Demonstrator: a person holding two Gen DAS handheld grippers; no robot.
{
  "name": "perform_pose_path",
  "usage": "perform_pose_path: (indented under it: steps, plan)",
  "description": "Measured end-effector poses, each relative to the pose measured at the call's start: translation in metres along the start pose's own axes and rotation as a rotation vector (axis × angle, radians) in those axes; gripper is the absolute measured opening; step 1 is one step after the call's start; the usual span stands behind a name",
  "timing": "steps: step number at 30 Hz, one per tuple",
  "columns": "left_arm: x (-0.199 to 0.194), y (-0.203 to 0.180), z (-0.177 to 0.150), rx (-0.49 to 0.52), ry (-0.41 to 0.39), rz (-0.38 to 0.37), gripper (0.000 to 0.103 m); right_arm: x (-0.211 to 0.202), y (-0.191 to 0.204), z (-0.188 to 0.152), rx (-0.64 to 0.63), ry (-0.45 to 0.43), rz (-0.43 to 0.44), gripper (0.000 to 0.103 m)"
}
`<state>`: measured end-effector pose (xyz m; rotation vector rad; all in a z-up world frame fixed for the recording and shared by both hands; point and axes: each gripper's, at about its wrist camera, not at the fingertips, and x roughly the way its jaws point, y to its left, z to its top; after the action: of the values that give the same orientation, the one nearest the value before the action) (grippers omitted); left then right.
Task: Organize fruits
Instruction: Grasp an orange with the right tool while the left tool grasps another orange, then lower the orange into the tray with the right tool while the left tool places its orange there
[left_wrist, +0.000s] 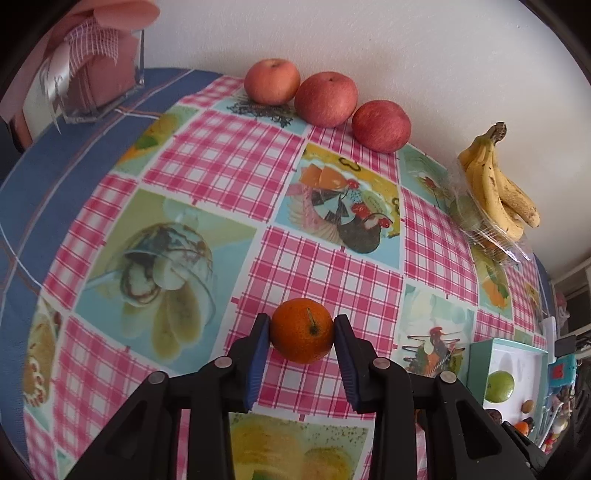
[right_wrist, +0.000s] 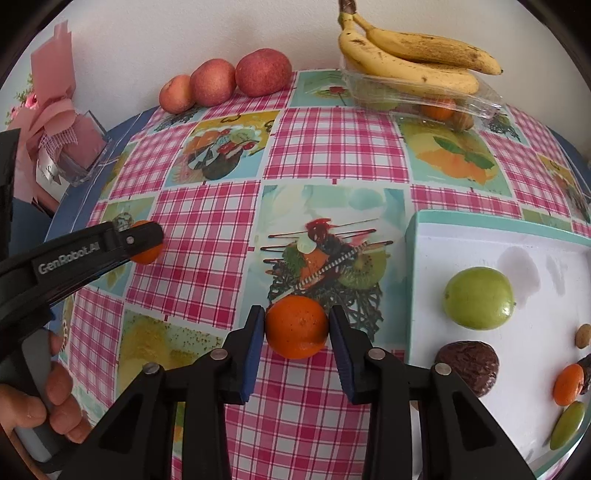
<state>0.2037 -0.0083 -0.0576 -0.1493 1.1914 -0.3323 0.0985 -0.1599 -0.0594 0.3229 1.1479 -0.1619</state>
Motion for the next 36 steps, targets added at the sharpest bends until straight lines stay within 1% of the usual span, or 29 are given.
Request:
perform_pose_path:
  steps: [8,14,18,21,30,36]
  plan:
    - [-0.026,-0.009,-0.005,0.027,-0.013,0.024,0.037,-0.022,-0.009,-0.005,0.037,-0.025,-0.015,0.037]
    - [-0.051,-0.022,-0.014,0.064,-0.041,0.031,0.037,-0.039,-0.017,-0.015,0.073,-0.03,-0.024,0.037]
    - [-0.07,-0.026,-0.024,0.068,-0.063,0.015,0.037,-0.054,-0.021,-0.024,0.083,-0.043,-0.052,0.037]
    - [-0.081,-0.026,-0.032,0.066,-0.075,0.018,0.037,-0.063,-0.024,-0.03,0.086,-0.052,-0.077,0.037]
    - [-0.108,-0.038,-0.056,0.1,-0.115,0.015,0.037,-0.088,-0.041,-0.056,0.15,-0.077,-0.063,0.037]
    - [-0.118,-0.045,-0.076,0.128,-0.118,0.013,0.037,-0.099,-0.056,-0.07,0.191,-0.08,-0.071,0.037]
